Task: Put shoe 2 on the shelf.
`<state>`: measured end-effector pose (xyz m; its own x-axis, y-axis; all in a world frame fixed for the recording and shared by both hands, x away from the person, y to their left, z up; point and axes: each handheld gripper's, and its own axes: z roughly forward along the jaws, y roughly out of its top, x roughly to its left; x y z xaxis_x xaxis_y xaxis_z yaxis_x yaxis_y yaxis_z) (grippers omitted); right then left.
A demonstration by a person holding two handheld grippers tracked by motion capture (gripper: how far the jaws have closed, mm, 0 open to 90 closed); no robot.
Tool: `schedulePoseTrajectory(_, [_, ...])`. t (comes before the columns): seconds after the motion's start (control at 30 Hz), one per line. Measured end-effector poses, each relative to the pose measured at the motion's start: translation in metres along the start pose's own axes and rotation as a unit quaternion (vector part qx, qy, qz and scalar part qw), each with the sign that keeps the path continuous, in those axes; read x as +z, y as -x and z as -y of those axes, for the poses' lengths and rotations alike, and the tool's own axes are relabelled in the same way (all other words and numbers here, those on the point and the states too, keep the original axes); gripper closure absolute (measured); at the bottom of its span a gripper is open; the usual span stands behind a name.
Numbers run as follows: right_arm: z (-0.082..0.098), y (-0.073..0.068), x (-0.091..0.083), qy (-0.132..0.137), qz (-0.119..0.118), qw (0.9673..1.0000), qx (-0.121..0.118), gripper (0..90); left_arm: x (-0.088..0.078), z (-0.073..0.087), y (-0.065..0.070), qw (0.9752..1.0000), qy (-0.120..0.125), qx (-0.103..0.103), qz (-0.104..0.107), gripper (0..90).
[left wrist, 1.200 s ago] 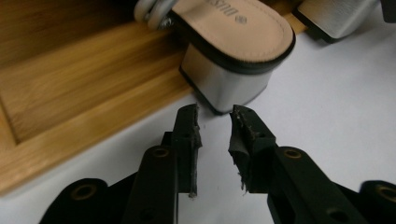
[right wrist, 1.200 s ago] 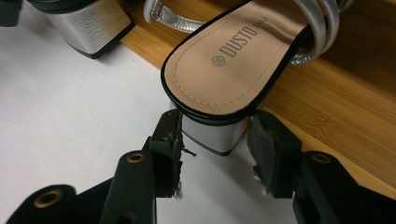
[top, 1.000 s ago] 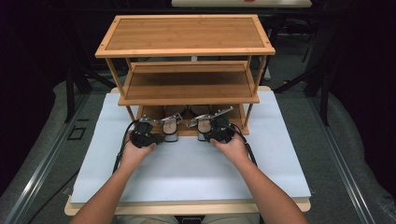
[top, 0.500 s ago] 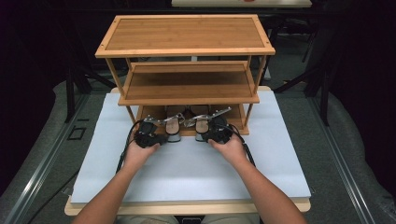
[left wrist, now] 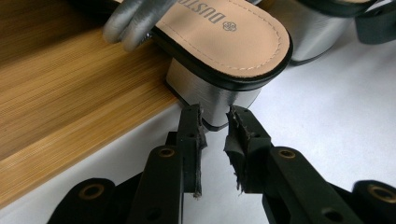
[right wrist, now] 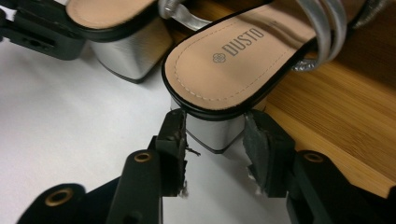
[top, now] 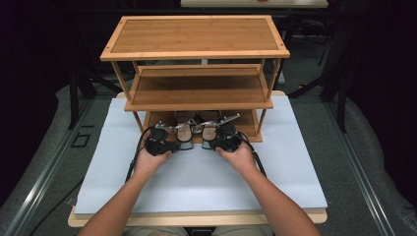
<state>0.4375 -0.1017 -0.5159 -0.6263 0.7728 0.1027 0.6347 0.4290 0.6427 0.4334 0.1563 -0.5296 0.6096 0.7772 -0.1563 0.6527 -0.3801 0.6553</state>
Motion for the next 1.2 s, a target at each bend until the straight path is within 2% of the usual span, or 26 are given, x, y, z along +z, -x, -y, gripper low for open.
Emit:
schedulePoseTrajectory(0.1, [-0.002,-0.005,0.004,0.004,0.003,1.0,-0.008,61.2,0.002,-0.002,0.002,1.0,-0.002,0.001,0.0,74.8])
schedulePoseTrajectory(0.47, [-0.005,-0.011,0.007,0.005,0.001,1.0,-0.005,62.0,0.005,-0.005,0.005,1.0,-0.005,0.005,0.001,74.9])
schedulePoseTrajectory(0.53, [-0.006,-0.012,0.008,0.006,0.0,1.0,-0.006,61.9,0.006,-0.006,0.007,0.9999,0.0,0.006,0.011,74.9])
schedulePoseTrajectory(0.63, [-0.006,-0.013,0.009,0.006,0.006,0.9999,-0.008,61.7,0.006,-0.008,0.011,0.9999,-0.005,0.014,-0.001,74.2])
schedulePoseTrajectory(1.2, [-0.005,-0.01,0.007,0.004,-0.011,0.9999,0.002,61.9,0.005,-0.008,0.007,0.9999,-0.006,0.008,0.013,74.7])
